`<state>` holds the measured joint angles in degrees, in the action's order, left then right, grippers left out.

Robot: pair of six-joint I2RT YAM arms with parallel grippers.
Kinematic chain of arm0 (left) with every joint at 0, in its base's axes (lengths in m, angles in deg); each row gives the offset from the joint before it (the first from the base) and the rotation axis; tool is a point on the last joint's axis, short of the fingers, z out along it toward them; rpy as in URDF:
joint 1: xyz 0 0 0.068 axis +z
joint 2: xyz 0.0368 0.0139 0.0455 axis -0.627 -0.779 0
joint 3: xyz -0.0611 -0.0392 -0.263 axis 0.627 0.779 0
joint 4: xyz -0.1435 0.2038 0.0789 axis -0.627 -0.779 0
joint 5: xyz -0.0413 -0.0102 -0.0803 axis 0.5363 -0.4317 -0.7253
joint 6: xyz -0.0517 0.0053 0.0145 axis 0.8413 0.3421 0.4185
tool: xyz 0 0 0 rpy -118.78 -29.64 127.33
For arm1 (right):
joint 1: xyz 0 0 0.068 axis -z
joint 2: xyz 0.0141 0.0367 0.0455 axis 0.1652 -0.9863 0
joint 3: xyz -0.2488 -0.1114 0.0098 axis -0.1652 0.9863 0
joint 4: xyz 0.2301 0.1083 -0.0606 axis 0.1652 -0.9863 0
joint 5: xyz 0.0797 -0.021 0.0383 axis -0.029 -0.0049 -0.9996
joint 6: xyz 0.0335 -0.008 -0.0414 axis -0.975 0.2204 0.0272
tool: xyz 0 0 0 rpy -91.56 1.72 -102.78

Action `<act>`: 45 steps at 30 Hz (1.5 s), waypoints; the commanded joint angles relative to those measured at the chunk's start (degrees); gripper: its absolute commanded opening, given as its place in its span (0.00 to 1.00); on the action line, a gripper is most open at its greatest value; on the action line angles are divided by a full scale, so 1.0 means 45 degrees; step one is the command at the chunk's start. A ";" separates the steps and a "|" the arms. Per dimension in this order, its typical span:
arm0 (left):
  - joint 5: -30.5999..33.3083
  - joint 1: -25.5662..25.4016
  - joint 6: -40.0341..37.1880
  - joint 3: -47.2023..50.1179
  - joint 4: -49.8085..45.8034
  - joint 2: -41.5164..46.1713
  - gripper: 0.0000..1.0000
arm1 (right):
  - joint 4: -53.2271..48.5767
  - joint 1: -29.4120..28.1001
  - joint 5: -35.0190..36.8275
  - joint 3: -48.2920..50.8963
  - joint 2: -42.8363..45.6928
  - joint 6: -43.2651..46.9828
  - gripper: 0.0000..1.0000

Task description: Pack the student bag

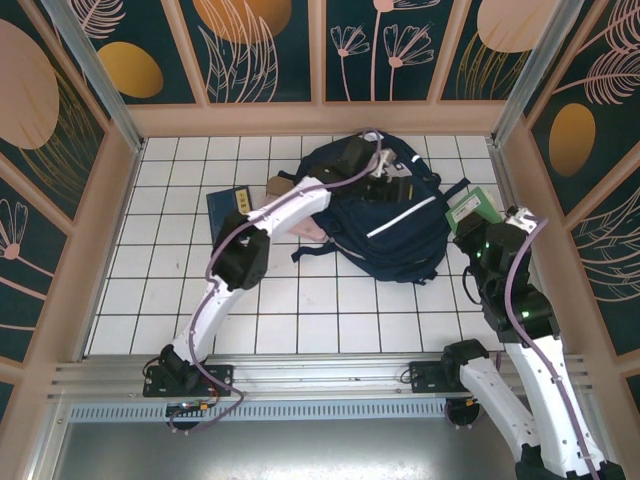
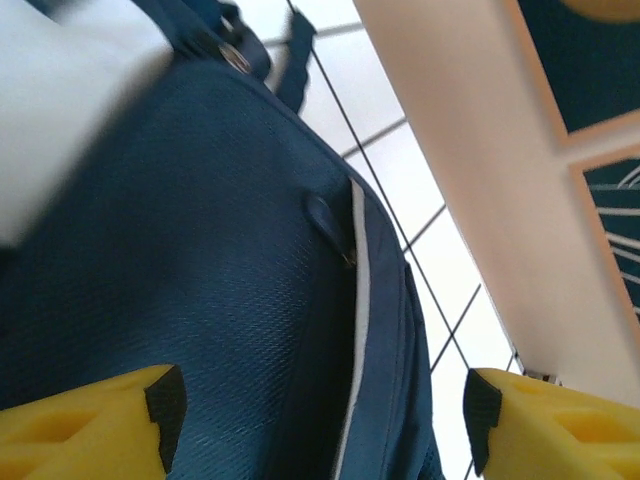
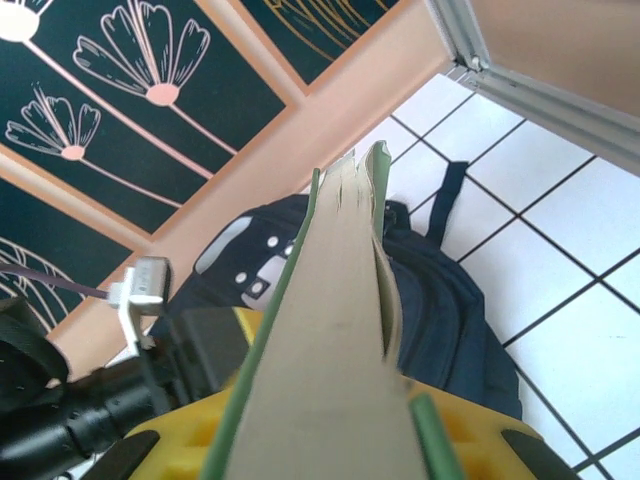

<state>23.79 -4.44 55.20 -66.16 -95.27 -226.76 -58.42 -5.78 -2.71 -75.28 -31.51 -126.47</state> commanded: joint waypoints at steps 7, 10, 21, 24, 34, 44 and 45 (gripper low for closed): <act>-0.1901 -0.0538 0.0274 -0.0504 0.0596 -0.1375 0.67 | 0.1063 0.0192 -0.1110 0.0802 -0.0281 0.0205 0.00; -0.1774 -0.0849 0.0011 -0.0255 0.0637 -0.1263 0.64 | 0.1335 0.0261 -0.1700 0.1362 -0.0375 -0.0015 0.00; 0.1669 -0.1134 -0.1903 0.0123 -0.1224 -0.0889 0.56 | 0.1586 0.0632 -0.2533 0.2091 -0.0299 -0.0365 0.00; 0.2659 -0.1325 -0.2475 -0.0398 -0.1915 -0.1244 0.55 | 0.1537 0.0688 -0.2582 0.2090 -0.0224 -0.0341 0.00; 0.3440 -0.1810 -0.3274 -0.0870 -0.2431 -0.1680 0.15 | 0.1267 0.0993 -0.2488 0.2351 0.0087 -0.0478 0.00; 0.1893 -0.0302 -0.1263 -0.1610 -0.1798 0.0565 0.00 | 0.0595 0.1414 -0.2089 0.1332 0.0676 -0.0627 0.00; 0.1342 0.0132 -0.0710 -0.1200 -0.1187 0.1162 0.00 | 0.0488 0.1420 -0.1891 0.1230 0.0853 -0.0738 0.00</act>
<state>35.13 -9.88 45.28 -72.19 -104.43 -230.65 -56.52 0.10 -14.16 -66.10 -30.16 -128.65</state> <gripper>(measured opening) 0.066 0.206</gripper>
